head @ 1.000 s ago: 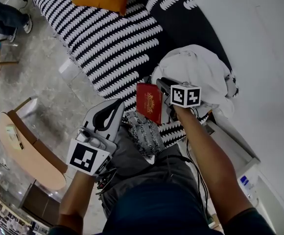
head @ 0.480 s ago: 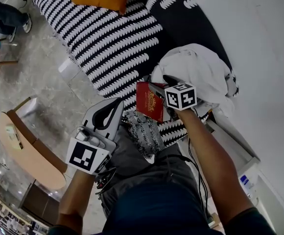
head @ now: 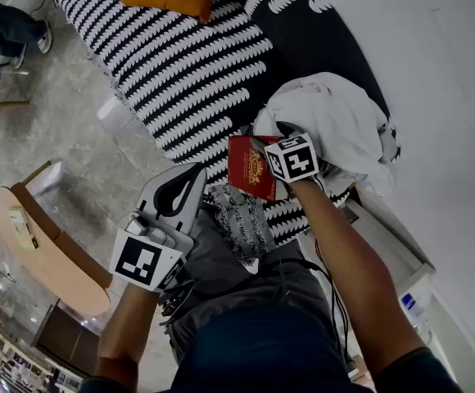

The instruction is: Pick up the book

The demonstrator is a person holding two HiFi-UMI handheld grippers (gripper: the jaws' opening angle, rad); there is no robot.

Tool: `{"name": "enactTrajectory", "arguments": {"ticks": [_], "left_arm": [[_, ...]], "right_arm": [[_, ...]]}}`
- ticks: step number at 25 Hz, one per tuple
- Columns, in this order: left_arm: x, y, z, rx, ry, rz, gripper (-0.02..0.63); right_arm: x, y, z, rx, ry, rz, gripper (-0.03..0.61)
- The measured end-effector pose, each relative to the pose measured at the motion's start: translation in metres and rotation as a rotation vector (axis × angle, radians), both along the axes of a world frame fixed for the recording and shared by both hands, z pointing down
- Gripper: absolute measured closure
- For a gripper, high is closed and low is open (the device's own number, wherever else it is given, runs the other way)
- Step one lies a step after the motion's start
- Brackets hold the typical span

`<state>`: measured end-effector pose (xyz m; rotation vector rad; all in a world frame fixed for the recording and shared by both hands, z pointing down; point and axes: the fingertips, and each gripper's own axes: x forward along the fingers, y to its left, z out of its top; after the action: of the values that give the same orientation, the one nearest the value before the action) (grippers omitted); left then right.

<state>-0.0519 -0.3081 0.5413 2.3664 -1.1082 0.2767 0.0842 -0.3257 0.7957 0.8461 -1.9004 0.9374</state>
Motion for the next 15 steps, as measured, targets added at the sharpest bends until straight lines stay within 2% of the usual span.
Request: {"name": "enactTrajectory", "arguments": {"ticks": [8,12,15], "left_arm": [[0.004,0.001,0.005,-0.009,0.003,0.002,0.609],[0.005,-0.001,0.006,-0.011,0.004,0.002,0.609],[0.005,0.0,0.007,-0.015,0.005,0.003,0.609]], "right_arm": [[0.009,0.0,0.005,0.012,0.051,-0.005,0.256],[0.011,-0.001,0.005,0.025,0.083,-0.017,0.298],[0.011,-0.001,0.006,0.037,0.099,-0.037,0.307]]}}
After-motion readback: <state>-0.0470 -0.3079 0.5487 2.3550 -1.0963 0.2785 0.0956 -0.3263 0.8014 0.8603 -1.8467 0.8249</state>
